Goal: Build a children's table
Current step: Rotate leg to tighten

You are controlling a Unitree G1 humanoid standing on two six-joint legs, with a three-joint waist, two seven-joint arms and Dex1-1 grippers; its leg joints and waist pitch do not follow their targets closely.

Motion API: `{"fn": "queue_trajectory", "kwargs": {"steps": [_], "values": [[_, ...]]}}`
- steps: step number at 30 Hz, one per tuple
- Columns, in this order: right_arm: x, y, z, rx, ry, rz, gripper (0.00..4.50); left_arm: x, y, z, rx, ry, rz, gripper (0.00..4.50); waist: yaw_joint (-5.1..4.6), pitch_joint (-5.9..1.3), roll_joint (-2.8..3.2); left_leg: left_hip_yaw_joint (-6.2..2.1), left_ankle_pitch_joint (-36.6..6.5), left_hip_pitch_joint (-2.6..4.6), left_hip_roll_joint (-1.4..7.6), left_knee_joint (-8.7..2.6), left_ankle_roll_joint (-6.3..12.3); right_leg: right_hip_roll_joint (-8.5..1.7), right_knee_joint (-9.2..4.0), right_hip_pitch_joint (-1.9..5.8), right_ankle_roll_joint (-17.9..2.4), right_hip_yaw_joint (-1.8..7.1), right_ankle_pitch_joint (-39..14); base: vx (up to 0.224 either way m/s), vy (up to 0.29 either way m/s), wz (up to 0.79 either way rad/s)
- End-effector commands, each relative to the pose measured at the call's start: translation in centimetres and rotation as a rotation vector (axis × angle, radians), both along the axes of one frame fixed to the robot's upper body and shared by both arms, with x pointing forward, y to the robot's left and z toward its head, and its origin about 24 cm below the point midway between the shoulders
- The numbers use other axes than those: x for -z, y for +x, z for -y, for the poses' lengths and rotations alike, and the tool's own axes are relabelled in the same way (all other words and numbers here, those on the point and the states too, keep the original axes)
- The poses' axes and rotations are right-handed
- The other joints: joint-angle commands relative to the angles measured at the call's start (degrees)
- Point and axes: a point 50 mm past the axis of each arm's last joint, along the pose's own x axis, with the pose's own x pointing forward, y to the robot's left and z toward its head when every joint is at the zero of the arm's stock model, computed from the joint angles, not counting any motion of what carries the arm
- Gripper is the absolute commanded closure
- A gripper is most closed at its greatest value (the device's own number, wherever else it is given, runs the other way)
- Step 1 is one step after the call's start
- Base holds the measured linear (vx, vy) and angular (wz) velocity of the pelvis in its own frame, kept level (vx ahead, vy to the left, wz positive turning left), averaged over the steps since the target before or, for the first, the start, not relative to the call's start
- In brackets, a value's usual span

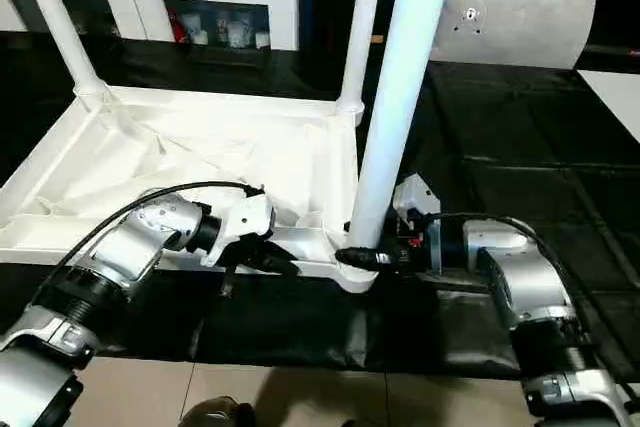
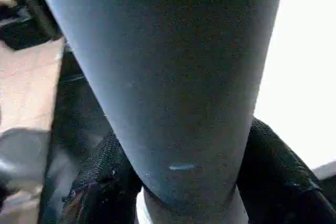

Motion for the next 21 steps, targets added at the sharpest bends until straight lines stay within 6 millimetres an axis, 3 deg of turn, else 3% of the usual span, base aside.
{"fn": "queue_trajectory", "kwargs": {"steps": [1, 3, 4, 8, 10, 13, 14, 17, 19, 21], "values": [[0.5, 0.6, -1.6, 0.043, 0.008, -0.021, 2.43, -0.6, 0.2, 2.1, -0.005, -0.049, 0.029, 4.5, -0.59, -3.68, -0.68, -2.84, -15.3, 1.81, 5.07, -4.61, 1.02, -6.05, -5.58, 1.84, -10.6, 3.26, -23.3, 0.0, 0.0, 0.0], [1.0, 1.7, -2.0, 0.178, -0.026, -0.004, 2.45, -1.0, 0.8, 3.0, -0.1, -0.077, 0.03, 4.5, -1.36, -3.47, -0.68, -3.01, -16.6, 1.67, 4.92, -4.77, -0.04, -6.1, -5.68, 1.81, -10.4, 3.18, -25.1, 0.0, 0.0, 0.0], [1.1, 1.8, -2.1, 0.196, -0.028, -0.003, 2.45, -1.1, 0.9, 3.1, -0.114, -0.082, 0.03, 4.5, -1.96, -3.41, -0.67, -3.13, -17.8, 1.93, 4.83, -4.74, -0.66, -6.15, -6.03, 1.68, -10.1, 3.1, -26.8, 0.0, 0.0, 0.0], [1.4, 4.0, -3.9, 0.474, -0.029, -0.05, 2.51, -2.0, 2.3, 5.2, -0.317, -0.141, 0.032, 4.5, -3.59, -3.39, -0.83, -3.31, -17.4, 1.49, 4.6, -4.8, -0.97, -5.93, -5.87, 1.83, -10.1, 3.02, -26.2, 0.0, 0.0, 0.0], [1.5, 4.4, -4.8, 0.506, -0.047, -0.055, 2.51, -2.3, 2.6, 5.8, -0.36, -0.149, 0.042, 4.5, -3.87, -3.5, -0.89, -3.1, -16.8, 1.59, 4.45, -4.56, -0.43, -6.01, -6.03, 1.8, -10.1, 3.18, -25.1, 0.0, 0.0, 0.0], [1.3, 5.3, -6.1, 0.587, -0.043, -0.038, 2.51, -2.6, 3.1, 6.6, -0.415, -0.143, 0.083, 4.5, -4.21, -3.74, -0.88, -2.87, -14.0, 1.21, 4.32, -4.47, 0.91, -5.82, -5.73, 2.08, -10.9, 3.29, -20.4, 0.0, 0.0, 0.0], [1.3, 5.4, -6.1, 0.591, -0.044, -0.028, 1.96, -2.6, 3.0, 6.7, -0.414, -0.141, 0.087, 4.5, -4.23, -3.81, -0.88, -2.88, -13.4, 1.17, 4.35, -4.44, 1.11, -5.86, -5.59, 2.18, -11.2, 3.26, -19.4, 0.0, 0.0, 0.0], [1.1, 5.5, -6.7, 0.574, -0.029, -0.007, 1.83, -2.8, 2.9, 7.1, -0.4, -0.132, 0.096, 4.5, -3.91, -4.13, -0.88, -2.59, -9.9, 1.01, 4.37, -4.22, 3.1, -5.75, -4.96, 2.54, -12.5, 3.25, -13.2, 0.0, 0.0, 0.0], [1.0, 5.4, -6.8, 0.571, -0.024, -0.009, 1.42, -2.9, 2.9, 7.0, -0.411, -0.13, 0.096, 4.5, -3.84, -4.18, -0.86, -2.51, -8.3, 0.93, 4.41, -4.18, 4.05, -5.63, -4.62, 2.66, -13.3, 3.23, -10.0, 0.0, 0.0, 0.0], [1.0, 5.4, -6.7, 0.574, -0.023, -0.004, 1.37, -2.8, 3.0, 6.8, -0.422, -0.124, 0.097, 4.5, -3.87, -3.95, -0.78, -2.47, -9.3, 1.07, 4.49, -4.3, 4.32, -5.61, -4.81, 2.57, -13.8, 3.17, -10.9, 0.0, 0.0, 0.0]]}}
